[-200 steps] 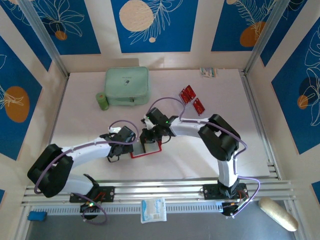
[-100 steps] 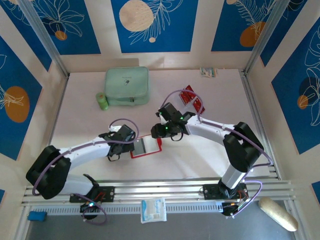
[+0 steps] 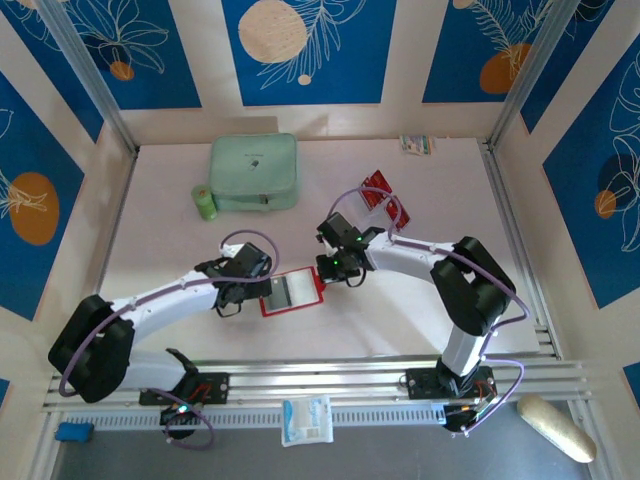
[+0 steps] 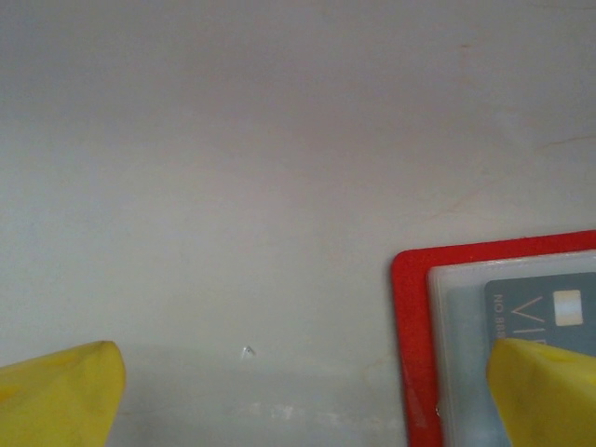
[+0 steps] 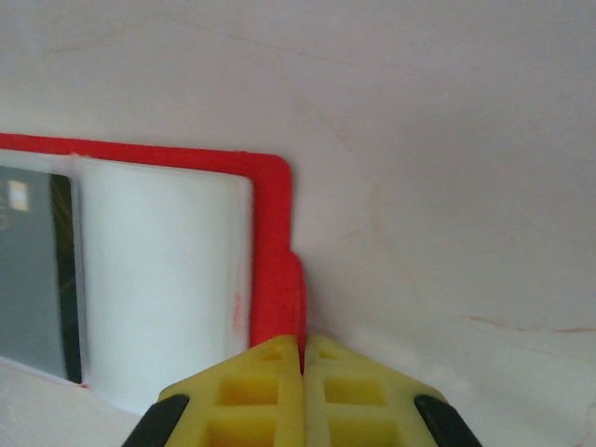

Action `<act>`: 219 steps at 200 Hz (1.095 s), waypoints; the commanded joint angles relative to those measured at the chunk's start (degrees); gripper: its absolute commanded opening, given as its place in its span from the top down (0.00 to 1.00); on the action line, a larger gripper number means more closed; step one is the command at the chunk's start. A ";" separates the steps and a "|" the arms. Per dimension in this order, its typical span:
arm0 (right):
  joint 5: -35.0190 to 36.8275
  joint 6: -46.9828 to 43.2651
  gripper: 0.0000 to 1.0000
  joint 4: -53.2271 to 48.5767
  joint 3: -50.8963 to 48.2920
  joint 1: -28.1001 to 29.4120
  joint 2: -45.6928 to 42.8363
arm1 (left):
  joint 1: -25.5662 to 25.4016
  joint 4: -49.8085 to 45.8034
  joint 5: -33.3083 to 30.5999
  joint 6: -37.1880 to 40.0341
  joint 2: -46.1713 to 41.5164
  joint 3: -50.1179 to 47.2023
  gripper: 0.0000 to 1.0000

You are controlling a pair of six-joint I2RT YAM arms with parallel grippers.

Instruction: Put the credit cards into the card holder

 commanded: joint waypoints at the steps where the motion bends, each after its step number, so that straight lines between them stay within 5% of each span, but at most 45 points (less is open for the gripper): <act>1: -0.22 -0.07 1.00 -0.29 -2.73 -1.26 -2.98 | 0.42 -1.61 0.96 1.18 -0.79 1.60 0.00; 55: -0.29 1.32 1.00 0.61 -9.71 -3.69 -9.19 | 0.42 -0.30 1.99 1.35 0.10 0.95 0.01; 79: -0.47 1.92 0.68 -0.07 -10.90 -4.57 -11.70 | 0.41 0.42 2.49 1.44 0.83 0.59 0.00; 94: -0.36 2.60 0.64 -0.72 -11.03 -4.69 -14.74 | 0.42 0.68 2.78 1.62 1.47 0.59 0.00; 119: -2.62 4.18 0.72 -0.07 -10.99 -4.58 -19.35 | 0.34 1.52 3.50 1.79 2.16 0.26 0.00; 155: -11.44 7.63 1.00 7.01 -11.85 -4.32 -18.35 | 0.28 2.39 3.90 1.79 3.44 -0.52 0.00; 219: -15.74 11.59 1.00 16.47 -9.92 -0.60 -7.81 | 0.25 3.76 4.57 2.76 6.92 -0.91 0.00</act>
